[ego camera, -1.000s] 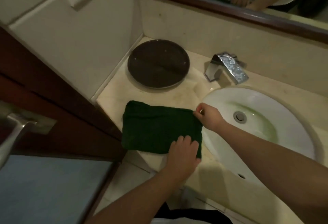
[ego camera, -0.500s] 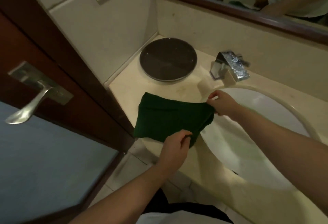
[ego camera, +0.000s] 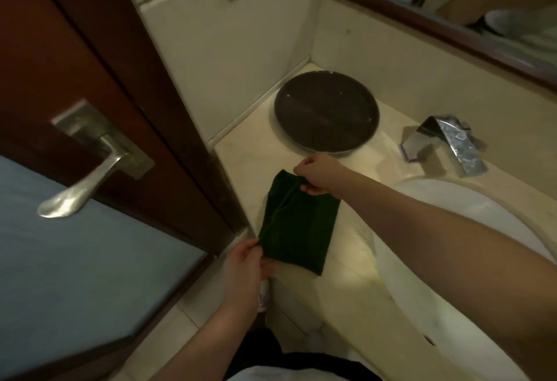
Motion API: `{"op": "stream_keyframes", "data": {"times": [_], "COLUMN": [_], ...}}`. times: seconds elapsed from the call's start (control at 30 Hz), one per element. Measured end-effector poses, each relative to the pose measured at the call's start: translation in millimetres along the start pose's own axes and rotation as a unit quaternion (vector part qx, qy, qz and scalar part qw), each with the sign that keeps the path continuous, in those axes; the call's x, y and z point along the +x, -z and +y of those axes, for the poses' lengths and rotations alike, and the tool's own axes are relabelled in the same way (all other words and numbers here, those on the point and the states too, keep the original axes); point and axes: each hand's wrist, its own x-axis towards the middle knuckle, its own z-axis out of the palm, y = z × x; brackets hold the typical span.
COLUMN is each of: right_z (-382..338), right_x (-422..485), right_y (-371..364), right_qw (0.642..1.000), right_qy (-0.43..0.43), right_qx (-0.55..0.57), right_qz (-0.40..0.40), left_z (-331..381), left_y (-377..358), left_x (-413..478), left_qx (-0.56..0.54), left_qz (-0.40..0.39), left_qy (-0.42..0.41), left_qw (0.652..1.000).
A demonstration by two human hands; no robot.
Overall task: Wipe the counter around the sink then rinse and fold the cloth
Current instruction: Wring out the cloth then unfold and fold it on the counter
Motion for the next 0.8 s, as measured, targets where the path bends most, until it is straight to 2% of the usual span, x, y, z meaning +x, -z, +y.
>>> {"op": "stream_keyframes", "data": {"times": [0.07,0.17,0.23,0.3,0.37,0.47,0.53,0.6,0.63,0.7,0.8], "right_z": [-3.5,5.6,19.5,38.5,63.6,102.3,123.0,143.1,151.2,161.9,165.4], "right_x": [7.3,15.7,15.9,5.9,-12.6,-48.9,-65.3,-72.2,-72.6,-71.3,-70.5], "right_y": [-15.4,-23.7,-15.8,-3.6,5.4,4.6,-4.4,-11.7,-14.9,-17.3,-13.0], "right_qw": [1.000,0.998,0.999,0.986,0.963,0.924,0.876,0.820,0.803,0.807,0.834], "right_qy": [0.002,0.012,0.046,0.095,0.135,0.214,0.274,0.333,0.347,0.351,0.344], "right_qx": [0.020,0.058,0.002,-0.115,-0.206,-0.314,-0.396,-0.465,-0.483,-0.475,-0.432], "right_qz": [-0.008,-0.012,0.022,0.080,0.111,0.044,-0.009,-0.025,-0.028,-0.015,0.010], "left_z": [1.4,-1.7,-3.0,-2.1,-1.5,-4.2,-4.2,-3.6,-3.3,-2.0,1.7], "left_y": [3.4,7.2,8.7,8.9,7.5,4.2,2.9,1.0,1.7,2.9,3.2], "left_x": [5.8,9.4,12.1,15.5,17.7,20.1,22.4,20.9,20.6,18.3,16.1], "left_qx": [0.033,0.151,0.217,0.233,0.238,0.265,0.238,0.205,0.202,0.205,0.169], "left_qz": [0.021,0.059,0.073,0.055,0.024,0.013,0.001,-0.003,0.001,0.004,-0.010], "left_qy": [0.002,-0.046,-0.058,-0.026,-0.006,-0.032,-0.016,0.003,0.003,-0.007,-0.013], "left_qw": [0.999,0.986,0.972,0.970,0.971,0.964,0.971,0.979,0.979,0.979,0.985]}}
